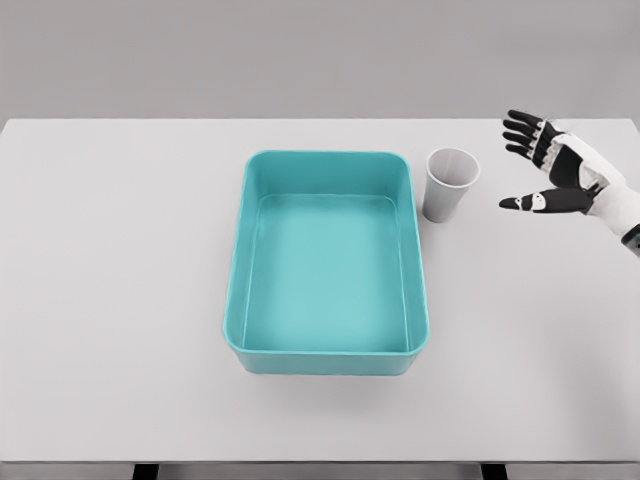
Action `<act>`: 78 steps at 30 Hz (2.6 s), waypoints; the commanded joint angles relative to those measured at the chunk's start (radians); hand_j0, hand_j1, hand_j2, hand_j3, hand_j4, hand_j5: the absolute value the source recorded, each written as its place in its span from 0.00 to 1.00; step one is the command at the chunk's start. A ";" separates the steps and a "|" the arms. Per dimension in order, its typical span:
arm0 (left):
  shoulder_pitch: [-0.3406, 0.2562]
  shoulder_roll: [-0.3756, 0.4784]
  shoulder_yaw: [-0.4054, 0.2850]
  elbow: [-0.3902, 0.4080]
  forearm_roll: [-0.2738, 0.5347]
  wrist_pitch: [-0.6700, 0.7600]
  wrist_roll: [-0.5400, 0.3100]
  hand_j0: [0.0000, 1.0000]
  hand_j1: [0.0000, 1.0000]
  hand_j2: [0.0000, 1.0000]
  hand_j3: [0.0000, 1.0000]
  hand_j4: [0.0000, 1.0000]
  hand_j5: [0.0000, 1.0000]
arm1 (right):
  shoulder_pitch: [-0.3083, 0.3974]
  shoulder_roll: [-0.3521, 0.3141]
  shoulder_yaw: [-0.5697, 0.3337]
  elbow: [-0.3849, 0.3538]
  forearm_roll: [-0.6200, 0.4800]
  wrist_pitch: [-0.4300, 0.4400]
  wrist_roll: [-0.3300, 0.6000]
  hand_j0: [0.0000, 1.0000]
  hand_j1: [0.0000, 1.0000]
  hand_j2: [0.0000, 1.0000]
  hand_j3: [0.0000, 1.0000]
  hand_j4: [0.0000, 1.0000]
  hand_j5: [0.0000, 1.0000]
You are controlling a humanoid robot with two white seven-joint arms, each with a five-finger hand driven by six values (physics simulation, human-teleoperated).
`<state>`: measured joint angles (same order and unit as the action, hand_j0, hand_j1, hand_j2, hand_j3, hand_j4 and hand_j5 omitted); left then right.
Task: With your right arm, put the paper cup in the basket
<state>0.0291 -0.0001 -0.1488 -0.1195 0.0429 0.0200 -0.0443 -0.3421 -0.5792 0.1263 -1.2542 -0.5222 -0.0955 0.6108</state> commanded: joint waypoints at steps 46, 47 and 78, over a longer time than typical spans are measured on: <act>0.000 0.000 0.000 0.000 0.000 0.000 0.000 1.00 1.00 1.00 1.00 1.00 1.00 | -0.080 0.188 0.041 0.236 0.082 -0.021 0.000 1.00 1.00 1.00 1.00 1.00 1.00; 0.000 0.000 0.000 0.000 0.000 0.000 0.000 1.00 1.00 1.00 1.00 1.00 1.00 | -0.080 0.190 0.041 0.237 0.083 -0.021 0.000 1.00 1.00 1.00 1.00 1.00 1.00; 0.000 0.000 0.000 0.000 0.000 0.000 0.000 1.00 1.00 1.00 1.00 1.00 1.00 | -0.092 0.206 0.052 0.237 0.142 -0.018 0.000 0.61 0.61 0.61 0.61 0.61 0.61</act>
<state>0.0291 0.0000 -0.1487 -0.1196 0.0429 0.0200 -0.0443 -0.4357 -0.3715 0.1776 -1.0134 -0.3828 -0.1143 0.6102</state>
